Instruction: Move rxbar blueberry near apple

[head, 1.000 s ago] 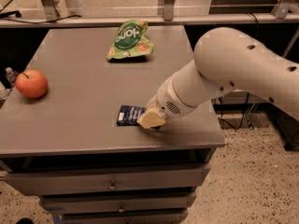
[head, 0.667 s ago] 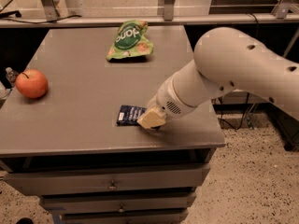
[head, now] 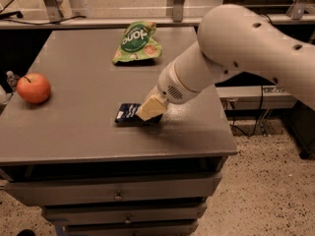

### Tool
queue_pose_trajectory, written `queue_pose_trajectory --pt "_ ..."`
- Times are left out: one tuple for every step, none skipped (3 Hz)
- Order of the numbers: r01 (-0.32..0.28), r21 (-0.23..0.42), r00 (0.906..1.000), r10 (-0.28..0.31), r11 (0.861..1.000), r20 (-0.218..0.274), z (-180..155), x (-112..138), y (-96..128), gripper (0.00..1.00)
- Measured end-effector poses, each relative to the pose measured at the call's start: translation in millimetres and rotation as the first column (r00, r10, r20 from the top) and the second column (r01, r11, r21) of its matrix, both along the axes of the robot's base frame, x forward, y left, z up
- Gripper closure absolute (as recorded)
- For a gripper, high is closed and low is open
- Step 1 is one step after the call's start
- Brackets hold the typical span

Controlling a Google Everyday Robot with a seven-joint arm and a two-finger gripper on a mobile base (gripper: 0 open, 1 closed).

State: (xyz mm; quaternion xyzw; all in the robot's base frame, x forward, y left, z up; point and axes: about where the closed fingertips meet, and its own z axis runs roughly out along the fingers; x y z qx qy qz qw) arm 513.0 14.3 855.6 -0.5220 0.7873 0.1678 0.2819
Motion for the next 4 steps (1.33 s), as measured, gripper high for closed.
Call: queue_pose_trajectory --pt "0.009 0.036 0.9990 -0.010 0.999 0.045 33.7 19.7 15.0 1.00" --pt "0.009 0.036 0.9990 -0.010 0.999 0.045 33.8 19.7 15.1 1.00" --pt "0.014 0.020 0.9995 -0.014 1.000 0.028 32.3 14.7 10.0 0.83" --pt "0.024 0.016 0.9997 -0.023 1.000 -0.005 27.0 5.6 -0.3 0.59"
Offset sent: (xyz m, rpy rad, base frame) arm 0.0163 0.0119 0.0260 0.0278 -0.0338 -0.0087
